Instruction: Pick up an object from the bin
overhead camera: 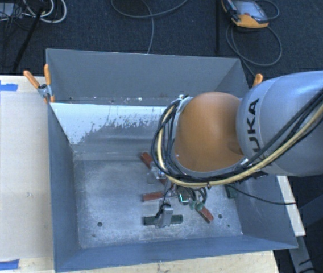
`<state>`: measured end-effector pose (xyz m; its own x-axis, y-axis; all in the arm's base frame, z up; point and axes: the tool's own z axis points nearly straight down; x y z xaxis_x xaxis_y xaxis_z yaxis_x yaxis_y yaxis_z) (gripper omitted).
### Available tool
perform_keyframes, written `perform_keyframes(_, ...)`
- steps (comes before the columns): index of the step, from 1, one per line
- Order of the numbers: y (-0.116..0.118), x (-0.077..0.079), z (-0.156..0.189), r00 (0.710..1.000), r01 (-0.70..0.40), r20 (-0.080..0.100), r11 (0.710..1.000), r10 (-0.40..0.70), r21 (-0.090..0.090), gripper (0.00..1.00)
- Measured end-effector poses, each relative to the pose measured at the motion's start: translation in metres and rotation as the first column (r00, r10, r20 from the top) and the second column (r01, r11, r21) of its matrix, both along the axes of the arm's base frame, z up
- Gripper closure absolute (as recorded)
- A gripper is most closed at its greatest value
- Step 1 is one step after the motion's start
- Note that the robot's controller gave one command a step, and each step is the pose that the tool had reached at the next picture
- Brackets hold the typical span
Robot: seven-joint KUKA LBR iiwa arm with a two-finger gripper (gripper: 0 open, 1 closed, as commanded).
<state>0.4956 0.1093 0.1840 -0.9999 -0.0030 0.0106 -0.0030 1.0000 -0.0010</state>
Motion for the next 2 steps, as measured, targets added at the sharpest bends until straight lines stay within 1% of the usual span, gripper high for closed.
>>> perform_keyframes(1,-0.012,-0.004,-0.115,0.988,-0.156,0.015,0.988,0.156,0.002,0.00)
perform_keyframes(2,-0.058,0.021,-0.114,0.734,-0.679,0.014,0.734,0.679,0.000,0.00)
